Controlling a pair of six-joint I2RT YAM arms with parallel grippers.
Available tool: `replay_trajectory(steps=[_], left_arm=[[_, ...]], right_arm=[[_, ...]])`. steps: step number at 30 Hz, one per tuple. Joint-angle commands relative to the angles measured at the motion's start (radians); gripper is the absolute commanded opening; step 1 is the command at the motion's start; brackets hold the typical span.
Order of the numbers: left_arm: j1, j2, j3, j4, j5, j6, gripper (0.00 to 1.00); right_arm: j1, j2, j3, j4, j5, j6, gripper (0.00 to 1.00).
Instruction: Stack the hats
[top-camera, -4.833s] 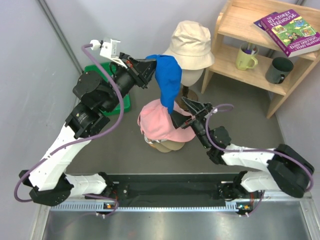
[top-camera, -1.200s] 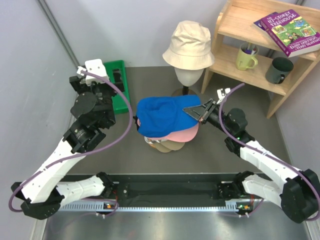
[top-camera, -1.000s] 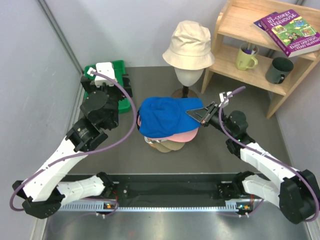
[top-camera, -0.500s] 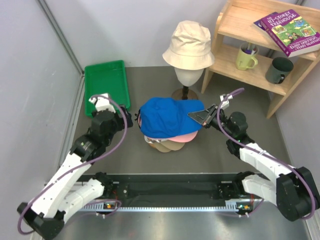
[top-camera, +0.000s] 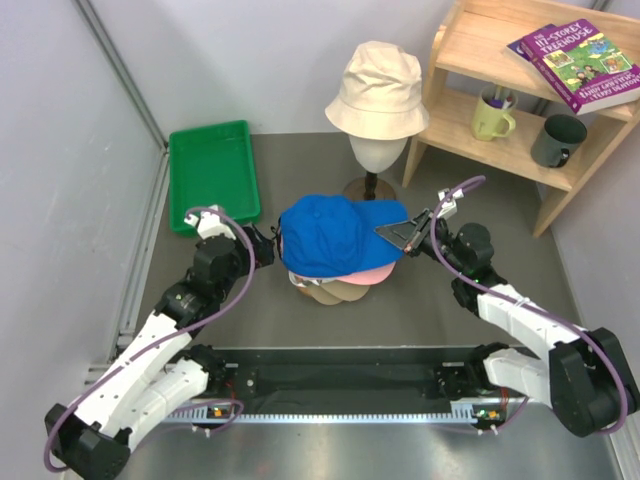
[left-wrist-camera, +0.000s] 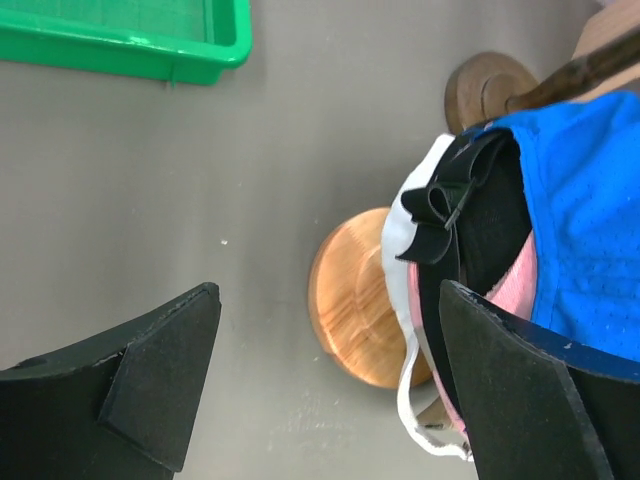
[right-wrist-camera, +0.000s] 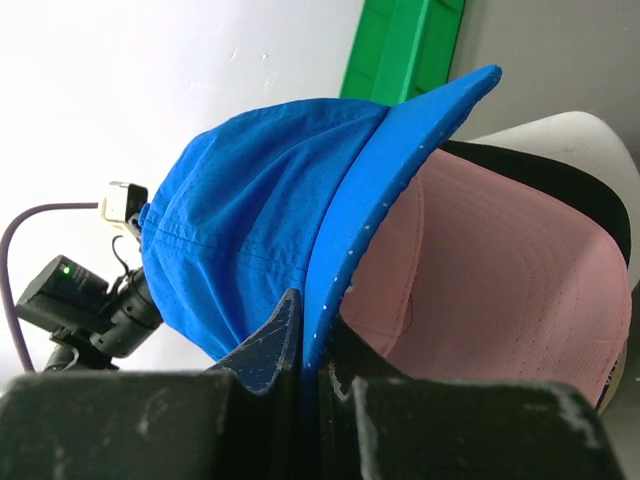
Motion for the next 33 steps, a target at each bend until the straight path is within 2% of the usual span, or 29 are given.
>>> replay_trajectory(steps=[1,6,20,29,31,32,33], left_arm=[[0.012,-0.015,-0.013,0.124,-0.010,-0.039,0.95],[0.021,-0.024,-0.014,0.151,-0.021,-0.043,0.95],[0.060,0.086,-0.063,0.295,0.080,-0.036,0.96],[0.063,0.136,-0.068,0.240,0.065,-0.045,0.94],[0.063,0.166,-0.063,0.216,0.066,-0.052,0.94],[0.063,0.178,-0.059,0.207,0.074,-0.055,0.94],[0.063,0.206,-0.045,0.196,0.077,-0.057,0.94]], right_arm=[[-0.021,0.011,-0.001,-0.060,0.003,-0.072,0.00],[-0.021,0.007,0.001,-0.070,0.003,-0.072,0.00],[-0.021,0.012,0.002,-0.077,0.003,-0.073,0.00],[-0.021,0.015,0.012,-0.109,0.006,-0.090,0.00],[-0.021,0.012,0.018,-0.154,0.017,-0.106,0.11],[-0.021,0.012,0.027,-0.172,0.023,-0.113,0.27],[-0.021,0.011,0.030,-0.192,0.028,-0.122,0.34]])
